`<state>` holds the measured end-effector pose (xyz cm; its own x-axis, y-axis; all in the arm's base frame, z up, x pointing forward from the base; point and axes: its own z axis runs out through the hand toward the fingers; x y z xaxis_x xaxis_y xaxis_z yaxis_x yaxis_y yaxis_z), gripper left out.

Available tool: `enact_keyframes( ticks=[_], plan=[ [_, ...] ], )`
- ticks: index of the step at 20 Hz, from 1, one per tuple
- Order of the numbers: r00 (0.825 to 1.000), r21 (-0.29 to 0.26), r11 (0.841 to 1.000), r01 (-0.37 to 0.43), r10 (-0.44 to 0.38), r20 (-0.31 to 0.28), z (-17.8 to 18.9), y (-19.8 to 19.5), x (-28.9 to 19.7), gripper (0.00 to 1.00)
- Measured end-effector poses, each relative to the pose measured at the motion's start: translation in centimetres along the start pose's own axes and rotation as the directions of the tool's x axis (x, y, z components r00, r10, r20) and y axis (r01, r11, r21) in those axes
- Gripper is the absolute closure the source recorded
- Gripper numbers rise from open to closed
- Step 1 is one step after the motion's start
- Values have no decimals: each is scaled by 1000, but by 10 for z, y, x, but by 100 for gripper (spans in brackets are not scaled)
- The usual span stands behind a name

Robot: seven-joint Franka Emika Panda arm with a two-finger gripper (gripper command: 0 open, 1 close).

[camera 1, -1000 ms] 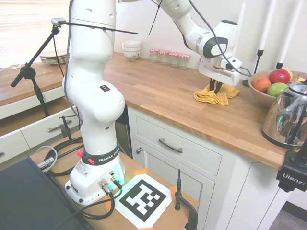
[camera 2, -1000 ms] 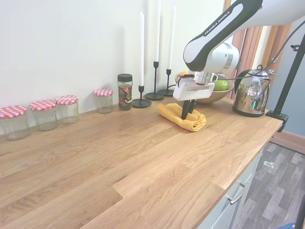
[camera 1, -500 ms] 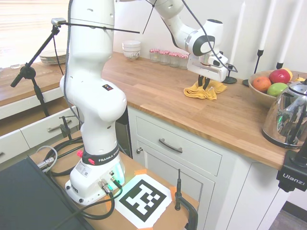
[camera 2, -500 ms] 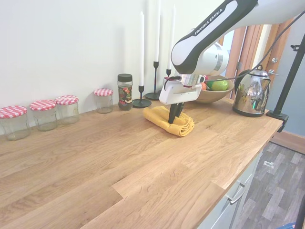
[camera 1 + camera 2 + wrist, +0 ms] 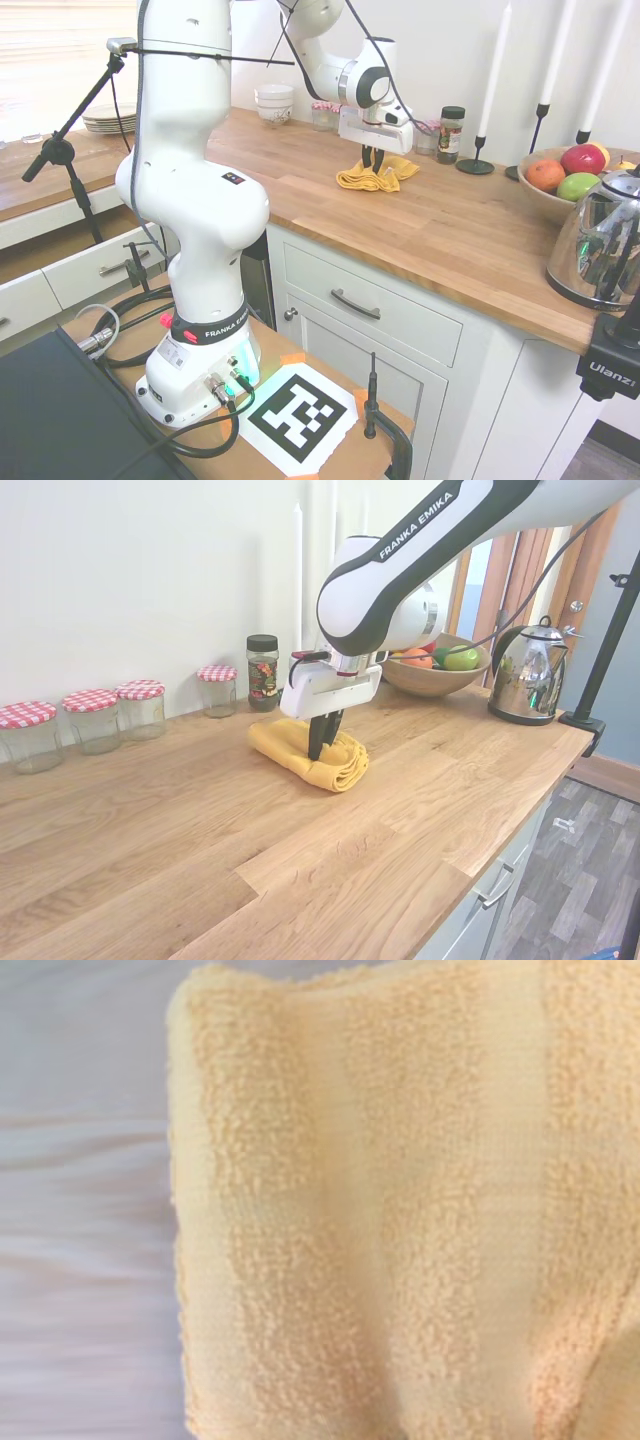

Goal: Wipe the counter

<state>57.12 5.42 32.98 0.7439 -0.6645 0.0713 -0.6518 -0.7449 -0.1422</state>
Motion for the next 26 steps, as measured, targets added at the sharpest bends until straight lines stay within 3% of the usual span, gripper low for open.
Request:
enact_keyframes(
  ticks=[6,19,26],
  plan=[
    [998,-26,998,64,-65,-24,3,-41,-51,100],
    [981,-59,984,166,-171,-94,5,-72,-113,100],
    [983,-57,986,154,-159,-94,5,-73,-117,100]
  ],
)
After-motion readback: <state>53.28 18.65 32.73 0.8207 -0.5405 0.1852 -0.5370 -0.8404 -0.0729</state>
